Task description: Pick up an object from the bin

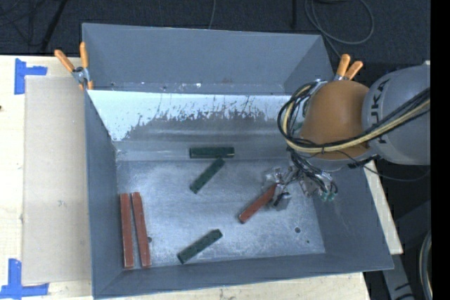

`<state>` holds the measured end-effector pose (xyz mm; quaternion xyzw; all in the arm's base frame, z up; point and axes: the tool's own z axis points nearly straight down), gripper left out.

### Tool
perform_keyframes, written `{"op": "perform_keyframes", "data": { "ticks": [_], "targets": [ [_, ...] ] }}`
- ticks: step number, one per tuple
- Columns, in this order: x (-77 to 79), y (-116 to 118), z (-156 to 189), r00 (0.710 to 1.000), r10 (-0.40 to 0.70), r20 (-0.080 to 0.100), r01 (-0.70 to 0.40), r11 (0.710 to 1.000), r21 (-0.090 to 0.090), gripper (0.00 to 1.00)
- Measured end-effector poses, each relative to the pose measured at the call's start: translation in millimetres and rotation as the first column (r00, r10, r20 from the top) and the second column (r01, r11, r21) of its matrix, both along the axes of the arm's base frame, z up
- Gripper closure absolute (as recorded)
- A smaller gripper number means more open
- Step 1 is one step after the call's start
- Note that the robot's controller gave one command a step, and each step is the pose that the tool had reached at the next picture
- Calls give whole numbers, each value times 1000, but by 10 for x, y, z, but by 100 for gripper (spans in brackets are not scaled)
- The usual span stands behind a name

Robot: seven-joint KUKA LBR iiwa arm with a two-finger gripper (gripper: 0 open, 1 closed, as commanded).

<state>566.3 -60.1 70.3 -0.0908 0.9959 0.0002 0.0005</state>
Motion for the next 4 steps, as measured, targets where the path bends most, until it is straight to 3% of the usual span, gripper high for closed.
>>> {"op": "perform_keyframes", "data": {
  "ticks": [1, 2, 3, 4],
  "targets": [
    [0, 0, -1, 1000, 0, 0, 0, 1000, 0, 0],
    [0, -1, 0, 1000, -1, 0, 1, 1000, 0, 100],
    [0, -1, -1, 1000, -1, 0, 1, 1000, 0, 0],
    [1, -1, 5, 1000, -1, 0, 1, 1000, 0, 100]
  ]
}}
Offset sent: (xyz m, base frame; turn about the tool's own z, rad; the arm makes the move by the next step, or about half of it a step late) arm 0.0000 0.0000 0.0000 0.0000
